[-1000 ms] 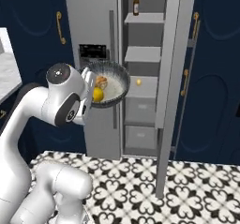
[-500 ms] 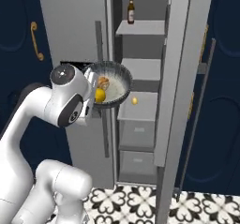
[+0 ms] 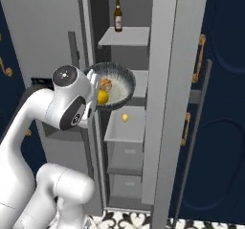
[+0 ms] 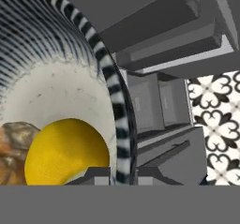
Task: Pick the chicken drumstick and lemon from their plates and place them in the bowl. Then put the bowl in the fridge.
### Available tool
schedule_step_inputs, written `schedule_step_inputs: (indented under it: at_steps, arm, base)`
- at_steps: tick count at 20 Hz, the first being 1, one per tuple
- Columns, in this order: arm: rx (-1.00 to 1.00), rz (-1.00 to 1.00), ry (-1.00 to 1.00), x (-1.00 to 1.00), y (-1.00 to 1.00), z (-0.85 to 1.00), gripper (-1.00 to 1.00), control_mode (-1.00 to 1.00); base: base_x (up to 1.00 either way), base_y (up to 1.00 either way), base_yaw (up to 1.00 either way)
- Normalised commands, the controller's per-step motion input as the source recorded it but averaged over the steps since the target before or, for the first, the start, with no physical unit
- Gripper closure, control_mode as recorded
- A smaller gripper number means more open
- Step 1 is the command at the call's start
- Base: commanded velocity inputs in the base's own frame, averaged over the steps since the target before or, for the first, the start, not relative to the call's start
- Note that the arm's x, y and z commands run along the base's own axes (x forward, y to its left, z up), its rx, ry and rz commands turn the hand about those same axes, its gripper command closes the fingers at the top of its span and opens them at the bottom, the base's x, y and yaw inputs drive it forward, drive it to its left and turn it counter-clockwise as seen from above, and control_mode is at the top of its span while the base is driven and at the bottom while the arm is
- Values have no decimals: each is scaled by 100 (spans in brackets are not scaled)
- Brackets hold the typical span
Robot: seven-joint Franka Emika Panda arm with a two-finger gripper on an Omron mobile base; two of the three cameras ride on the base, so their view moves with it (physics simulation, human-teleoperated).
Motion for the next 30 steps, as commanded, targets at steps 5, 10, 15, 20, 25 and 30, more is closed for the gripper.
schedule_step_inputs:
  at_steps: [5, 10, 15, 20, 25, 30]
  arm:
    - [0, 0, 0, 0, 0, 0, 100, 100]
    - [0, 0, 0, 0, 0, 0, 100, 100]
    - [0, 0, 4, 47, -14, -11, 100, -100]
    - [-7, 2, 5, 83, 2, -45, 100, -100]
    - [-4, 11, 9, 75, -7, -42, 100, -100]
    - [-2, 11, 19, 68, -12, -37, 100, -100]
  base:
    - [80, -17, 0]
    - [46, -37, 0]
    - [9, -9, 0]
    - [0, 0, 0]
    - [0, 0, 0]
    - [0, 0, 0]
